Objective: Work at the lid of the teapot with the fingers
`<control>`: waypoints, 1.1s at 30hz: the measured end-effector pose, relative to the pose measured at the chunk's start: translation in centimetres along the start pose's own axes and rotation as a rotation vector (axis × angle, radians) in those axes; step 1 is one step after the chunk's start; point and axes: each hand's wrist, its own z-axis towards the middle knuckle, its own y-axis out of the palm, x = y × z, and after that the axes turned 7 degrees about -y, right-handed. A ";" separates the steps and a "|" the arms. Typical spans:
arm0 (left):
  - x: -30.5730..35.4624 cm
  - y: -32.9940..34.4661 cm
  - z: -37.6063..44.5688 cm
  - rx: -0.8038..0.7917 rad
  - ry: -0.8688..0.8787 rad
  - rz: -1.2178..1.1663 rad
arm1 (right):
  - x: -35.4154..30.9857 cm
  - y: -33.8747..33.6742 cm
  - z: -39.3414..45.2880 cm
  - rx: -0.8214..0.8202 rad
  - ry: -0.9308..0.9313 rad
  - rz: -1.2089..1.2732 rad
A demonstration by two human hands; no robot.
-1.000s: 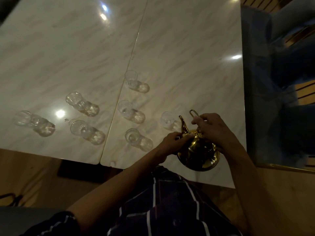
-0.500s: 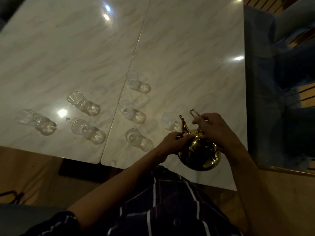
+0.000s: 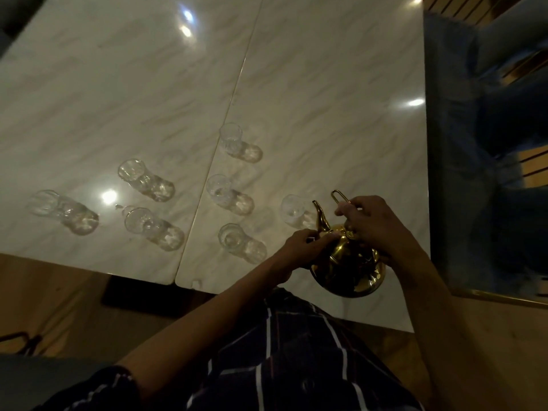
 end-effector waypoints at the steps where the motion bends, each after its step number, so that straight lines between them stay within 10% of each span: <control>1: 0.0 0.0 0.0 0.001 0.002 0.002 | 0.0 0.0 0.0 -0.002 -0.001 0.000; 33: -0.2 0.1 -0.7 0.000 0.014 0.007 | -0.3 0.2 -0.9 0.002 0.004 -0.020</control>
